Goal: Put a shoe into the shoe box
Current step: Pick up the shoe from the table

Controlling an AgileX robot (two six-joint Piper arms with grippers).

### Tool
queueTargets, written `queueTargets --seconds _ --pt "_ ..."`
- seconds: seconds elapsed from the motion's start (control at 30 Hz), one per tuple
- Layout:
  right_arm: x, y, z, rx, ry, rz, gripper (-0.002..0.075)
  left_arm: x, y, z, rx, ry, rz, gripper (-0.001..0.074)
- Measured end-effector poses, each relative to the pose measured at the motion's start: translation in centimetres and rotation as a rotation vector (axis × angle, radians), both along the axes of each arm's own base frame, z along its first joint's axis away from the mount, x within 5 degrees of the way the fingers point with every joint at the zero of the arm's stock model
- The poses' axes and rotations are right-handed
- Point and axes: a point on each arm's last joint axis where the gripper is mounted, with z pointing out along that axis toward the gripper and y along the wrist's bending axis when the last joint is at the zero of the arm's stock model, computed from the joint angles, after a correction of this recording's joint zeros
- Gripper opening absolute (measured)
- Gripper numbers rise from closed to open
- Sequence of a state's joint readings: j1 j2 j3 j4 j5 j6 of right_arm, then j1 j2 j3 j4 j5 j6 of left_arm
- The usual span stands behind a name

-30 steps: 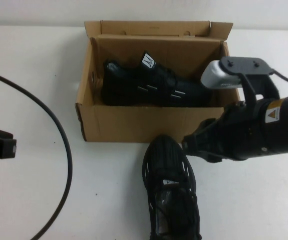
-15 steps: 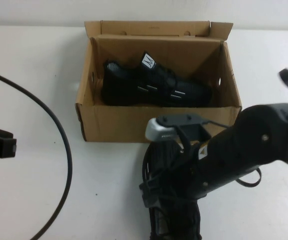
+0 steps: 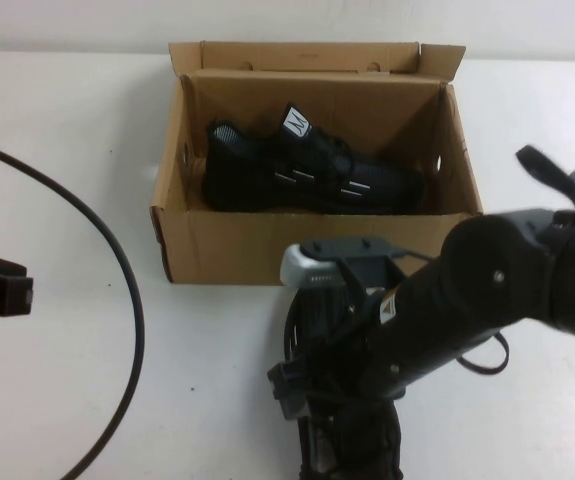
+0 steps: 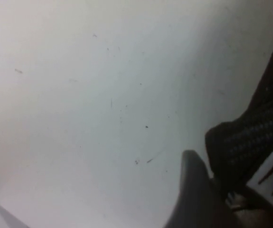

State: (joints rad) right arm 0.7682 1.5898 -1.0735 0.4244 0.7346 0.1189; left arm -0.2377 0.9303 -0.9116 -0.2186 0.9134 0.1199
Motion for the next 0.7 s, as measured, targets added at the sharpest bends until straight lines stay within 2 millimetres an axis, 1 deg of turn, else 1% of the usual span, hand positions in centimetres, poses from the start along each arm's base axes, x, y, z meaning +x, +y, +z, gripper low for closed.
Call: queueTargets --seconds 0.07,0.17,0.23,0.33,0.4,0.47,0.53,0.7 --pt "0.1 0.1 1.2 0.007 -0.020 0.018 0.0340 0.0 0.0 0.0 0.000 0.000 0.000 -0.0001" --pt "-0.1 0.2 4.0 0.042 -0.052 0.045 0.0340 0.0 0.0 0.0 -0.002 0.000 0.000 -0.0001" --pt "-0.6 0.3 6.0 0.068 -0.079 0.073 0.0340 0.0 0.0 0.0 -0.002 0.000 0.000 -0.0001" --pt "-1.9 0.6 7.7 0.091 -0.097 0.120 0.0340 0.0 0.0 0.0 -0.002 0.000 0.000 -0.0001" --pt "-3.0 0.9 8.0 0.078 -0.087 0.152 0.0340 0.0 0.0 0.0 -0.001 0.002 -0.001 -0.0001" --pt "-3.9 1.3 7.8 0.046 -0.085 0.177 0.0340 -0.1 0.0 0.0 0.000 0.007 -0.002 -0.0001" --pt "-4.5 1.6 7.5 0.006 -0.098 0.184 0.0340 -0.1 0.0 -0.1 0.001 0.015 -0.003 -0.0001" --pt "-4.1 2.0 6.3 -0.067 -0.102 0.152 0.0340 -0.2 0.0 -0.1 0.003 0.023 -0.005 -0.0001"
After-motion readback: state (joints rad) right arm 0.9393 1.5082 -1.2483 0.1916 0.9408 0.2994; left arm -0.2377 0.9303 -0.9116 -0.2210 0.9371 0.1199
